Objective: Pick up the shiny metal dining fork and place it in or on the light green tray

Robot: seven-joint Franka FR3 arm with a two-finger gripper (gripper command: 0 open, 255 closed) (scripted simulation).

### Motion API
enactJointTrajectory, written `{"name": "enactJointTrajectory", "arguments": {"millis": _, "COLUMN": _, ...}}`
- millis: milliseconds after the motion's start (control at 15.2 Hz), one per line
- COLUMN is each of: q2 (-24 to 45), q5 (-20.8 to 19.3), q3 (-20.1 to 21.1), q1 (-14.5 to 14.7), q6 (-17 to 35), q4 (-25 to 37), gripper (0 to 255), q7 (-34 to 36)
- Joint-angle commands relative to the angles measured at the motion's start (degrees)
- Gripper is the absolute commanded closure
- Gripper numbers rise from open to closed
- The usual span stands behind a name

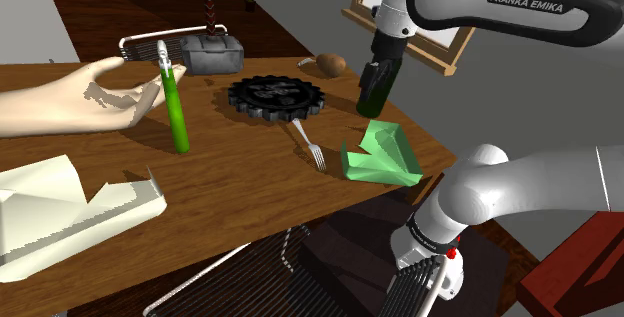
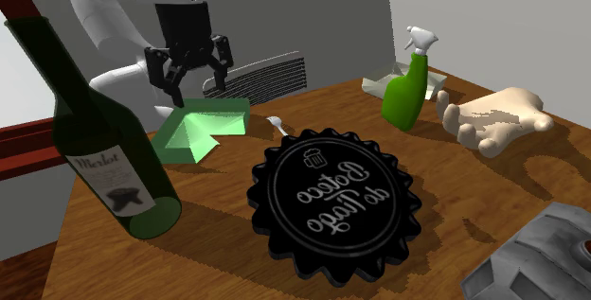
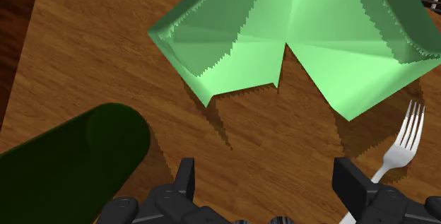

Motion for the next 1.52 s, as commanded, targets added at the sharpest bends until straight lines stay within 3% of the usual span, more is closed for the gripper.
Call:
{"name": "enactJointTrajectory", "arguments": {"millis": 0, "q2": 0.0, "q5": 0.0, "q3": 0.0, "q1": 0.0, "q6": 0.0, "q4": 0.0, "gripper": 0, "q7": 0.0}}
{"name": "enactJointTrajectory", "arguments": {"millis": 528, "q2": 4.7, "q5": 7.5, "q3": 11.3, "q1": -0.2, "q6": 13.3, "q4": -4.5, "gripper": 0, "q7": 20.0}}
{"name": "enactJointTrajectory", "arguments": {"millis": 924, "q2": 13.4, "q5": 9.7, "q3": 20.5, "q1": -2.4, "q6": 24.0, "q4": -2.9, "gripper": 0, "q7": 35.4}}
{"name": "enactJointTrajectory", "arguments": {"millis": 1452, "q2": 16.8, "q5": 9.5, "q3": 22.2, "q1": -3.1, "q6": 31.1, "q4": -6.5, "gripper": 0, "q7": 36.4}}
